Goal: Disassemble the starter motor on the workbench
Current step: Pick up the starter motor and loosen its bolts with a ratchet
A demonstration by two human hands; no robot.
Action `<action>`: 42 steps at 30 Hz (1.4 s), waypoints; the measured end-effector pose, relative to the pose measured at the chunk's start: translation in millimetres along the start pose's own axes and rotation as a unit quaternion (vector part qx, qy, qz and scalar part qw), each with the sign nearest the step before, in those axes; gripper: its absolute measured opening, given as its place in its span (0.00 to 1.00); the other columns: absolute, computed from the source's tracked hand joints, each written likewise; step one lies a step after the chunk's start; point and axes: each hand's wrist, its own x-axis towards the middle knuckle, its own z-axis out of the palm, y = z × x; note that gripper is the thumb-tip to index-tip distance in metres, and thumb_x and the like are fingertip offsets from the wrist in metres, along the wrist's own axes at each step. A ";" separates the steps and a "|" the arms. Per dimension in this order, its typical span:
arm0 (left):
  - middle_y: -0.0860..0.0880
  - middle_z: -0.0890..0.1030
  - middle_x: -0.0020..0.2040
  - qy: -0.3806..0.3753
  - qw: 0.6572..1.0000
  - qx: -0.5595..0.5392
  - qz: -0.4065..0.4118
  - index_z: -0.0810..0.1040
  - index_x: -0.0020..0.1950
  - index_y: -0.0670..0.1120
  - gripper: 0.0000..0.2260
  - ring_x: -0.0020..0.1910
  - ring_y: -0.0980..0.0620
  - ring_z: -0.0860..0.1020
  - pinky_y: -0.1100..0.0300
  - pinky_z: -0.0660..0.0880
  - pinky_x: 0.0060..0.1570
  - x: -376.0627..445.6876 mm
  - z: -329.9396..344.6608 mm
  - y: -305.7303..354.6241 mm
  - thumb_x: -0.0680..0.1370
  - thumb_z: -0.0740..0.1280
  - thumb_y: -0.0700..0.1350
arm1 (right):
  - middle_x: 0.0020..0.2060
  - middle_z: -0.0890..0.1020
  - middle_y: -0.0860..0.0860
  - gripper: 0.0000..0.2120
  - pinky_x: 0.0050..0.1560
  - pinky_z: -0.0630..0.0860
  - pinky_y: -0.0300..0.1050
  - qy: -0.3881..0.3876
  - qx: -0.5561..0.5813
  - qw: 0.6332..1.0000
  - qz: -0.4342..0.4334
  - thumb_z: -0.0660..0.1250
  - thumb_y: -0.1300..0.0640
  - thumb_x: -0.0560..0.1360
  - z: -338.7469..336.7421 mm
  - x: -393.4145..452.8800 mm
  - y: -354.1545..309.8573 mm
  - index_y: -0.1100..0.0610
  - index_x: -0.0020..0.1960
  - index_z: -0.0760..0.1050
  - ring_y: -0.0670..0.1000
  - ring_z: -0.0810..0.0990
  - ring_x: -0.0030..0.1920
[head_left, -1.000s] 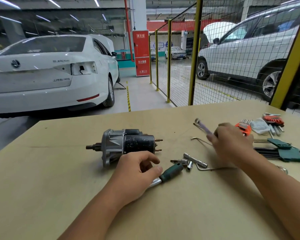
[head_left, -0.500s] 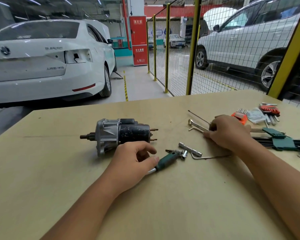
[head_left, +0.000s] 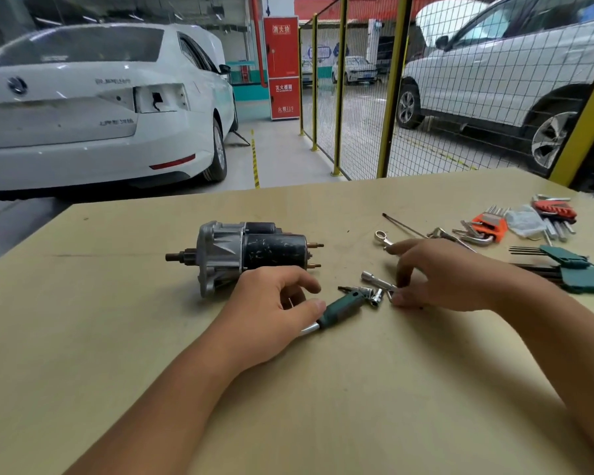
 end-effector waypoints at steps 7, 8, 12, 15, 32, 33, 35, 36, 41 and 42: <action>0.59 0.82 0.40 0.012 1.000 0.005 0.000 0.84 0.52 0.59 0.06 0.38 0.58 0.79 0.66 0.74 0.39 -0.1 -2.6 -1.2 0.76 0.75 0.54 | 0.72 0.73 0.43 0.09 0.65 0.71 0.48 -0.021 -0.006 1.000 0.009 0.78 0.43 0.69 -9.1 -8.5 2.5 0.44 0.45 0.81 0.48 0.71 0.69; 0.60 0.82 0.40 0.012 1.000 0.008 0.000 0.84 0.52 0.59 0.06 0.38 0.58 0.79 0.67 0.74 0.39 -0.4 -3.0 -1.1 0.76 0.75 0.54 | 0.73 0.71 0.43 0.07 0.65 0.72 0.48 -0.024 -0.019 0.999 0.016 0.78 0.45 0.69 -11.6 -10.3 3.8 0.45 0.43 0.82 0.48 0.71 0.70; 0.60 0.81 0.39 0.007 1.000 0.015 -0.001 0.84 0.51 0.59 0.05 0.36 0.60 0.77 0.69 0.71 0.38 -0.2 -3.2 -1.1 0.76 0.76 0.54 | 0.76 0.68 0.44 0.05 0.68 0.70 0.50 -0.060 -0.056 0.996 0.026 0.74 0.48 0.74 -14.1 -11.2 8.4 0.49 0.47 0.82 0.52 0.71 0.71; 0.59 0.81 0.39 0.001 1.000 0.014 -0.002 0.84 0.51 0.59 0.05 0.35 0.60 0.76 0.66 0.72 0.39 -1.2 -3.1 -0.3 0.76 0.76 0.54 | 0.78 0.63 0.41 0.03 0.73 0.65 0.49 -0.083 -0.062 0.995 -0.001 0.71 0.48 0.77 -12.1 -11.8 12.0 0.47 0.48 0.79 0.50 0.65 0.76; 0.46 0.78 0.54 0.470 0.878 0.059 -0.072 0.83 0.55 0.49 0.07 0.46 0.46 0.77 0.58 0.73 0.51 5.7 -46.1 -15.1 0.77 0.71 0.45 | 0.35 0.80 0.60 0.12 0.34 0.79 0.48 0.097 0.484 0.868 -0.043 0.62 0.73 0.79 1.1 -14.5 -7.3 0.62 0.58 0.77 0.59 0.78 0.34; 0.46 0.77 0.57 0.444 0.885 0.070 -0.125 0.83 0.58 0.50 0.09 0.52 0.44 0.77 0.56 0.73 0.55 7.4 -52.2 -25.3 0.79 0.70 0.46 | 0.35 0.81 0.59 0.14 0.33 0.77 0.45 0.105 0.481 0.869 -0.050 0.62 0.75 0.79 3.9 -13.7 -10.3 0.61 0.59 0.77 0.58 0.77 0.34; 0.45 0.80 0.59 0.368 0.908 0.084 -0.183 0.83 0.57 0.48 0.09 0.59 0.41 0.76 0.52 0.72 0.58 11.1 -60.8 -42.3 0.82 0.65 0.48 | 0.34 0.82 0.57 0.15 0.32 0.74 0.40 0.118 0.473 0.872 -0.053 0.62 0.75 0.78 9.8 -11.5 -15.2 0.60 0.58 0.78 0.56 0.76 0.33; 0.45 0.82 0.55 0.332 0.921 0.077 -0.187 0.83 0.53 0.46 0.10 0.58 0.41 0.77 0.51 0.72 0.56 12.3 -62.6 -48.2 0.83 0.62 0.47 | 0.34 0.82 0.56 0.15 0.31 0.73 0.39 0.123 0.473 0.871 -0.047 0.63 0.75 0.78 12.7 -10.1 -16.9 0.60 0.57 0.79 0.55 0.76 0.32; 0.50 0.85 0.54 0.272 0.947 0.068 -0.154 0.86 0.57 0.47 0.12 0.54 0.50 0.80 0.60 0.70 0.53 14.0 -69.3 -56.1 0.81 0.65 0.38 | 0.34 0.79 0.60 0.11 0.30 0.66 0.45 0.154 0.529 0.834 0.024 0.61 0.75 0.79 19.2 -1.6 -17.9 0.65 0.54 0.79 0.53 0.71 0.31; 0.51 0.86 0.53 0.261 0.950 0.071 -0.154 0.86 0.57 0.48 0.11 0.53 0.52 0.80 0.61 0.70 0.52 12.8 -73.6 -55.9 0.80 0.66 0.38 | 0.34 0.78 0.61 0.11 0.31 0.64 0.47 0.160 0.538 0.827 0.039 0.62 0.75 0.79 18.2 -0.4 -16.2 0.66 0.54 0.79 0.53 0.70 0.32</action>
